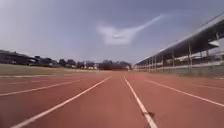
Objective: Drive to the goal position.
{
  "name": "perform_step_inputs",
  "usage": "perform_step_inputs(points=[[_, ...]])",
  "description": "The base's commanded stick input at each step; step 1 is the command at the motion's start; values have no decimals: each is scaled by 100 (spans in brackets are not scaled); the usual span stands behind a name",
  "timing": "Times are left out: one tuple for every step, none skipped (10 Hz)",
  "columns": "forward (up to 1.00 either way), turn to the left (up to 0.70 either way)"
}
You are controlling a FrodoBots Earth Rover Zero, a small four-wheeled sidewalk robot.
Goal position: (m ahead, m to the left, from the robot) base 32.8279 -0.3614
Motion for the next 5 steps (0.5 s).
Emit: perform_step_inputs(points=[[70,0],[70,-35],[70,-35],[70,-35],[70,-35]])
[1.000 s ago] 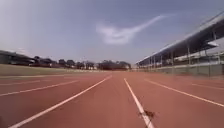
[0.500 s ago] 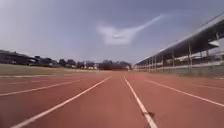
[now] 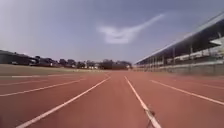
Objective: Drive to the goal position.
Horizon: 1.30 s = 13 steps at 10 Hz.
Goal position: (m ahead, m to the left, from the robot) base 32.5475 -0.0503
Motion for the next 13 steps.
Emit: perform_step_inputs(points=[[70,-35],[70,-35],[70,-35],[70,-24],[70,-7],[70,0],[70,0],[70,0],[70,0],[70,0],[70,0],[70,0],[70,0]])
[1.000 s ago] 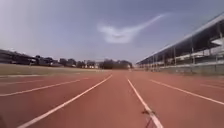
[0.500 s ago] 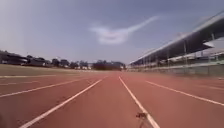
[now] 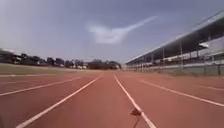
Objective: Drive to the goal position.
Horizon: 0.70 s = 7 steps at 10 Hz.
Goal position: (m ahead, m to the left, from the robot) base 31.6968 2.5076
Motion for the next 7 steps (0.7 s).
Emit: perform_step_inputs(points=[[70,0],[70,0],[70,0],[70,0],[70,0],[70,0],[70,0]])
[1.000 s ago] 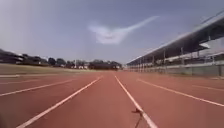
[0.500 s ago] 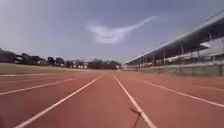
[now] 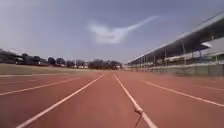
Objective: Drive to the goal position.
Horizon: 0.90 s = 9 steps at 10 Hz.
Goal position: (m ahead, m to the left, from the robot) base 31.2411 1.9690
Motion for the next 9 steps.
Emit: perform_step_inputs(points=[[70,0],[70,0],[70,0],[70,0],[70,0],[70,0],[70,0],[70,0],[70,0]])
